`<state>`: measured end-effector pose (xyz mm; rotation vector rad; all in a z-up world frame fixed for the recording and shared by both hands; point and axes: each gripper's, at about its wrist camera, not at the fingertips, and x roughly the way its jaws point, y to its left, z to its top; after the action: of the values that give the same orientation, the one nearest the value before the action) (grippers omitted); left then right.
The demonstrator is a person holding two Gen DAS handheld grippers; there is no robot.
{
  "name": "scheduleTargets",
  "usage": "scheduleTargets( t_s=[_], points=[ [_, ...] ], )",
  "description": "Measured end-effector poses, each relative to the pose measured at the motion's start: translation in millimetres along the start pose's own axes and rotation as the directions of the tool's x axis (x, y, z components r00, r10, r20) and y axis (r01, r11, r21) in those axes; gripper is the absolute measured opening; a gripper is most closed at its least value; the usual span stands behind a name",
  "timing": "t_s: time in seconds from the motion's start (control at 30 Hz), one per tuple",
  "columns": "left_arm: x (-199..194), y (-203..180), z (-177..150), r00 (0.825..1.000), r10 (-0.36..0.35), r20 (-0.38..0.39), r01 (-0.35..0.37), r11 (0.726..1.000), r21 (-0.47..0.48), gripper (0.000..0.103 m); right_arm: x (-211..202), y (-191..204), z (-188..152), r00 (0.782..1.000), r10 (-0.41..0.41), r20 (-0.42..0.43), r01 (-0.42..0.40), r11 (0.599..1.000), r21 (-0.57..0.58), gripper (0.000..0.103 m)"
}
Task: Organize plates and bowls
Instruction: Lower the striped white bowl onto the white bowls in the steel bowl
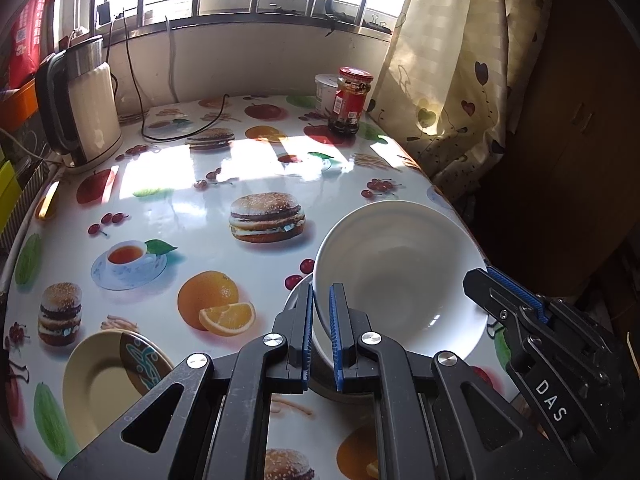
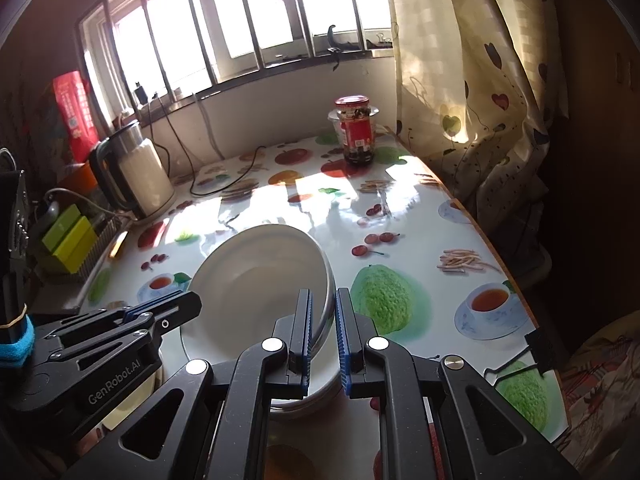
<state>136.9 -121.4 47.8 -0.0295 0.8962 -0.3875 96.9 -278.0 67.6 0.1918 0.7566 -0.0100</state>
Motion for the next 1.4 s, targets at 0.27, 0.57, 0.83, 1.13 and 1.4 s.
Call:
scheduleTargets(
  t_s=[0.27,0.57,0.83,1.13,1.4],
  points=[
    [4,1,-8,1.000,0.000,-0.017,-0.001,1.000,-0.006,0.008,2,-1,-4,1.000,0.006,-0.009,-0.006,1.000,0.001,0.012],
    [7,1,-11,1.000,0.003,-0.023,-0.003,1.000,-0.007,0.008,7,-3,-11,1.000,0.005,-0.026,-0.005,1.000,0.005,0.012],
    [11,1,-11,0.999,0.002,-0.038,-0.002,1.000,-0.010,0.008,11,-5,-15,0.999,0.007,-0.035,-0.007,1.000,0.012,0.012],
    [17,-2,-11,0.999,0.010,-0.053,-0.010,1.000,-0.005,0.008,18,-9,-17,0.999,0.010,-0.053,-0.008,1.000,0.024,0.012],
    [21,-2,-11,0.998,0.013,-0.060,-0.013,1.000,-0.003,0.008,23,-12,-19,0.998,0.009,-0.070,-0.007,1.000,0.028,0.012]
  ],
)
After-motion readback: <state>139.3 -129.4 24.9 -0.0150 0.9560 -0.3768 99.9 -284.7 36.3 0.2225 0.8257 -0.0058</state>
